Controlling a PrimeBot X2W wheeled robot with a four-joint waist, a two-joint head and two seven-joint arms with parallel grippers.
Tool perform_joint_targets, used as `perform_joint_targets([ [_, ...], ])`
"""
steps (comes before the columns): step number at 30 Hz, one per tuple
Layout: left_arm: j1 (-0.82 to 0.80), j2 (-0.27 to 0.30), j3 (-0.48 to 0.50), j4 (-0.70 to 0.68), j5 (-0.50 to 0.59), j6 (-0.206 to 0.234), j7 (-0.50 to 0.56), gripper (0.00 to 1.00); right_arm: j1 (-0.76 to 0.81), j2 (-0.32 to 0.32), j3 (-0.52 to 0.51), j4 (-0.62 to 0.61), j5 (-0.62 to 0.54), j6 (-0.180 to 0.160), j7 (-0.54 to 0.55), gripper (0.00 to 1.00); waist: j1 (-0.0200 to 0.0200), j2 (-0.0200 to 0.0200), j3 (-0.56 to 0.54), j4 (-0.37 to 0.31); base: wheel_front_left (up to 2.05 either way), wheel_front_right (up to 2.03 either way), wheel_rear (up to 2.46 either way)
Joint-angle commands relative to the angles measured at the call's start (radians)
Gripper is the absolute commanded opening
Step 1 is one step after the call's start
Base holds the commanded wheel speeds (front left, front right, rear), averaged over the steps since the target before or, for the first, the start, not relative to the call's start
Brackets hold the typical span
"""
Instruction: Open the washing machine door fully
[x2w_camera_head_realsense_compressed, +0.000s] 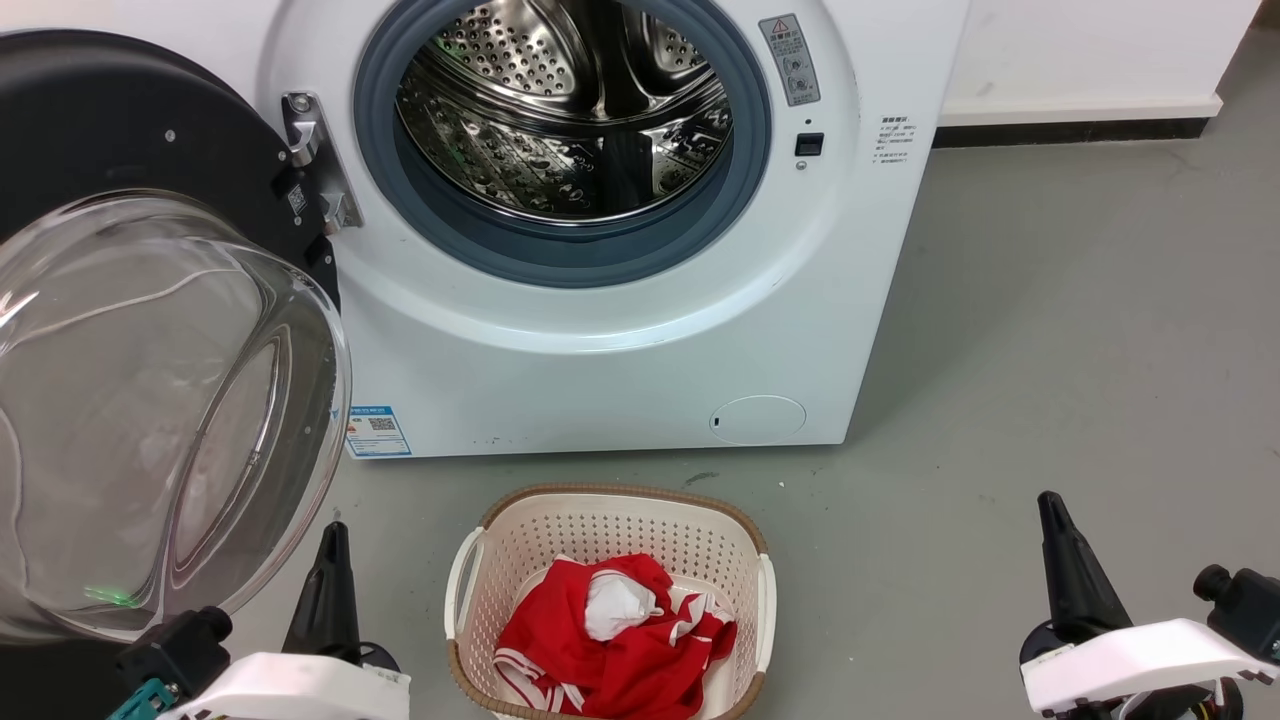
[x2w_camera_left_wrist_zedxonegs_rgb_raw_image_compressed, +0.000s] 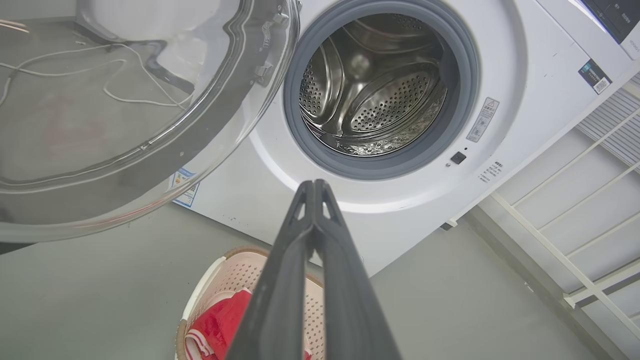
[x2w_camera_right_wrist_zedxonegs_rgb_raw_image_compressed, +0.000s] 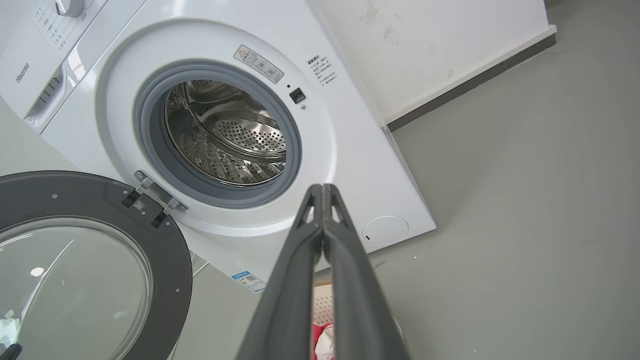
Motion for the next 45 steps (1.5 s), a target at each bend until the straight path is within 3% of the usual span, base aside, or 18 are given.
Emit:
perform_joint_targets([
  [1,-0.033,0.002,0.003,-0.007,-0.04,-0.006,0.007,0.0,-0.033,-0.009,-0.003,-0.007,0.043,0.0,0.008,0.0,0.0,-0.0001,0.0,0.001,0.0,0.0,0.0],
  [25,-0.078,0.002,0.021,0.042,-0.373,-0.022,0.089,0.0,-0.067,-0.014,-0.019,0.03,0.377,0.0,0.073,0.0,0.0,-0.0001,0.002,0.009,0.0,0.0,0.0],
  [45,-0.106,0.002,0.031,0.073,-0.586,-0.034,0.142,0.0,-0.09,-0.014,-0.034,0.054,0.588,0.0,0.118,0.0,0.0,-0.0001,0.003,0.015,0.0,0.0,0.0],
])
